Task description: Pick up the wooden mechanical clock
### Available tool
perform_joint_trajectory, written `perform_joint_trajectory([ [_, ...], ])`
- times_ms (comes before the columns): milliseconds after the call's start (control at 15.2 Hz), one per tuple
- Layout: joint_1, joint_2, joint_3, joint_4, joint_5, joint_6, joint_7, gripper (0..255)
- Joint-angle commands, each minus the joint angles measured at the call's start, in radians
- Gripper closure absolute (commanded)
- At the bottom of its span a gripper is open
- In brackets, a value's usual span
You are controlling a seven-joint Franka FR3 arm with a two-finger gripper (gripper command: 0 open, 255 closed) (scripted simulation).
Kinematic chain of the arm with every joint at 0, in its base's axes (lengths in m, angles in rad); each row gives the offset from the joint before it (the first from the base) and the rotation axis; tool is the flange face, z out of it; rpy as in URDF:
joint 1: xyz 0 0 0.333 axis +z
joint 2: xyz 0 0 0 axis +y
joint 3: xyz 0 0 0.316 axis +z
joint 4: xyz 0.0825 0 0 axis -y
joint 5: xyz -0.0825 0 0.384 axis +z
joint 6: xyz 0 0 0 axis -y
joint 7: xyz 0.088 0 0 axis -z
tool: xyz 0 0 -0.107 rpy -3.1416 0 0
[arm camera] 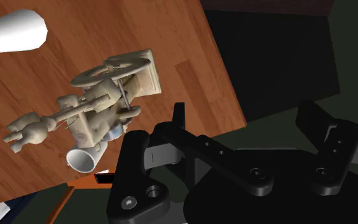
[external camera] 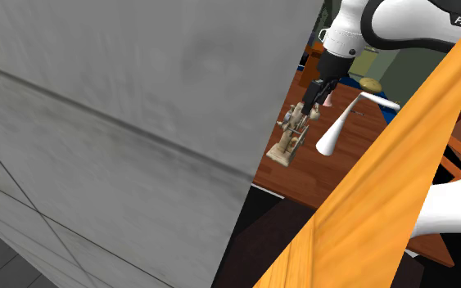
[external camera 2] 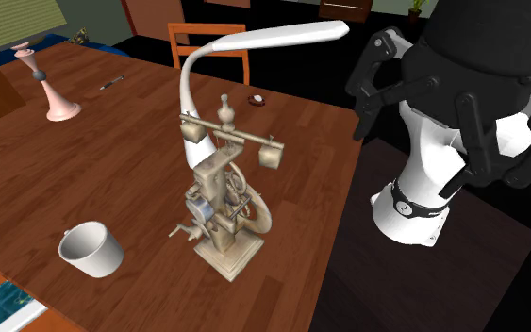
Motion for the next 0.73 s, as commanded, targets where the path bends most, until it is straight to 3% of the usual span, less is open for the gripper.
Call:
perform_joint_trajectory([
  [0, 0.000, 0.000, 0.000, 0.000, 0.000, 0.000, 0.000, 0],
  [660, -0.051, 0.235, -0.199, 0.053, -0.114, 0.162, -0.251, 0],
])
